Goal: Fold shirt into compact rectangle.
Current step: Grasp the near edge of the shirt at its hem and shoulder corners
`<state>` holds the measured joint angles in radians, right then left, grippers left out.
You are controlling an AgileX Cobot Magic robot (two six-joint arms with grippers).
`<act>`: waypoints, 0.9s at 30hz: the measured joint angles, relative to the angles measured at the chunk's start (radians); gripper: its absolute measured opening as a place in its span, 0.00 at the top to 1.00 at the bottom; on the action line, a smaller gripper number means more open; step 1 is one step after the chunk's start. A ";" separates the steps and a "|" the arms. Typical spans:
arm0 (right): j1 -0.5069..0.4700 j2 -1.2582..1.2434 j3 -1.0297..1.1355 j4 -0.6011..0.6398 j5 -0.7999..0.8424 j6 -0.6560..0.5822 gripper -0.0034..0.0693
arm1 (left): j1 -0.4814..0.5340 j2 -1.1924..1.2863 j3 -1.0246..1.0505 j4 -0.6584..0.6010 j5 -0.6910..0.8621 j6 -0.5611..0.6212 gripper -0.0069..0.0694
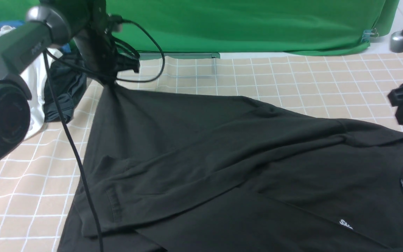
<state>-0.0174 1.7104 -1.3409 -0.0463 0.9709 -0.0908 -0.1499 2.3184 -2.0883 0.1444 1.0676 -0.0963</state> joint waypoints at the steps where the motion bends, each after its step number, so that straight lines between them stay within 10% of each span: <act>1: 0.006 0.030 -0.021 0.016 -0.002 -0.023 0.29 | 0.000 -0.004 -0.001 0.011 0.000 -0.006 0.86; 8: 0.071 0.239 -0.200 0.054 -0.036 -0.168 0.11 | 0.000 -0.005 -0.002 0.028 -0.009 -0.017 0.86; 17: 0.121 0.464 -0.362 0.058 -0.010 -0.261 0.17 | 0.000 -0.005 -0.002 0.028 -0.010 -0.014 0.86; 19: 0.122 0.480 -0.365 0.063 -0.003 -0.272 0.23 | 0.000 -0.005 -0.002 0.028 -0.010 -0.013 0.86; 24: 0.123 0.486 -0.374 0.117 0.016 -0.308 0.78 | 0.000 -0.005 -0.002 0.025 -0.010 -0.012 0.86; 27: 0.123 0.487 -0.385 0.121 0.008 -0.305 0.86 | 0.000 -0.005 -0.006 0.026 -0.007 -0.018 0.86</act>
<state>0.1058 2.1977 -1.7264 0.0742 0.9787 -0.3955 -0.1499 2.3139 -2.0942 0.1703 1.0602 -0.1146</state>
